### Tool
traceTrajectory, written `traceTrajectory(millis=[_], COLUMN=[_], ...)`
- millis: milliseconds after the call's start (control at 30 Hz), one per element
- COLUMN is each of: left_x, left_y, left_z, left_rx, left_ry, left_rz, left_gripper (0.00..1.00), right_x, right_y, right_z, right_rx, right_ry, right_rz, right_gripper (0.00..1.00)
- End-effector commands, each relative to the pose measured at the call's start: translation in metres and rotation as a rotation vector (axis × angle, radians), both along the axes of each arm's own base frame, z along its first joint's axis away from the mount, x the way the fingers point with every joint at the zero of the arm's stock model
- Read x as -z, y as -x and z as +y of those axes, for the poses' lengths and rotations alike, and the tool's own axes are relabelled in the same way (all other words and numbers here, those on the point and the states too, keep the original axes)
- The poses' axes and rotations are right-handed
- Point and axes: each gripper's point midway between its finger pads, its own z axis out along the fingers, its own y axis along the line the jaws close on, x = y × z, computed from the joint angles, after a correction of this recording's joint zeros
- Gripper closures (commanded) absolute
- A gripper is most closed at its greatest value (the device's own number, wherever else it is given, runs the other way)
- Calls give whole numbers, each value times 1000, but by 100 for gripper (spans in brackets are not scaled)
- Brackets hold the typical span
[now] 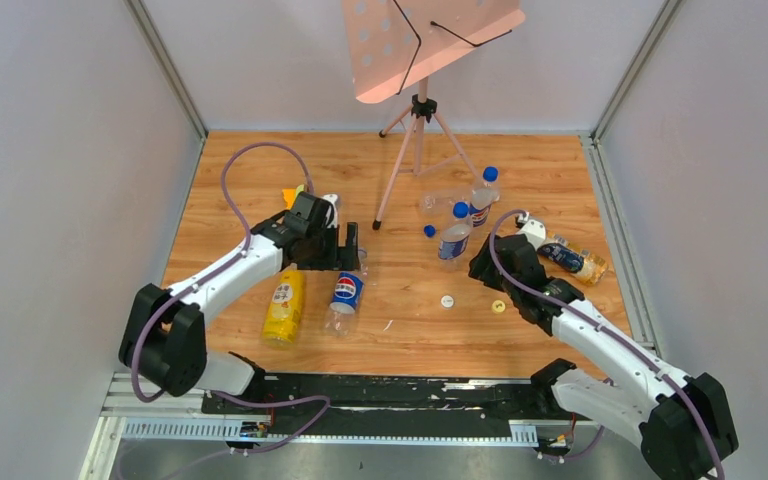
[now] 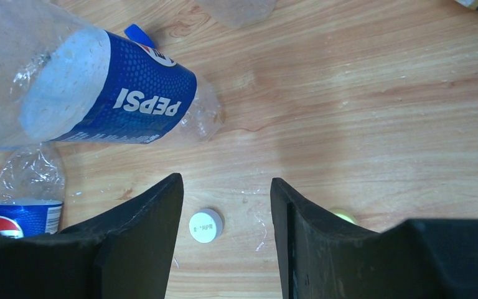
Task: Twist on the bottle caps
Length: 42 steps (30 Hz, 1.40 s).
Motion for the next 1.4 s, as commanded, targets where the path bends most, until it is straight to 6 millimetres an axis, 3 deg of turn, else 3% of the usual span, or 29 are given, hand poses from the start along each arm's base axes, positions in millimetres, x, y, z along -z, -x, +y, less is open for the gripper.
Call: traceTrajectory(millis=[0,133,400,733,933,1167,1367], left_x=[-40,-60,-92,-78,-66,-54,-42], left_y=[-12,-19,-40,-67,-76,-83,-88], left_z=[-9,-23,-73,-123,-139,-143,-170], left_rx=[-9,7,47,65,83,68,95], left_ry=[76,170,357,507,516,506,527], left_rz=[-124,-201,-330,-380,-364,-370,-379], left_gripper=[0,0,5,23,26,27,34], right_x=[-2,-3,-3,-10,-10,-9,-11], right_y=[-8,-9,-7,-6,-9,-14,-16], right_z=[8,7,0,-9,-11,-14,-13], right_rx=[-34,-30,-6,14,8,-2,-14], right_ry=[-49,-53,-42,-37,-75,-69,-95], right_rz=[-20,-25,-31,-52,-34,-42,-39], right_gripper=[45,45,40,31,32,32,32])
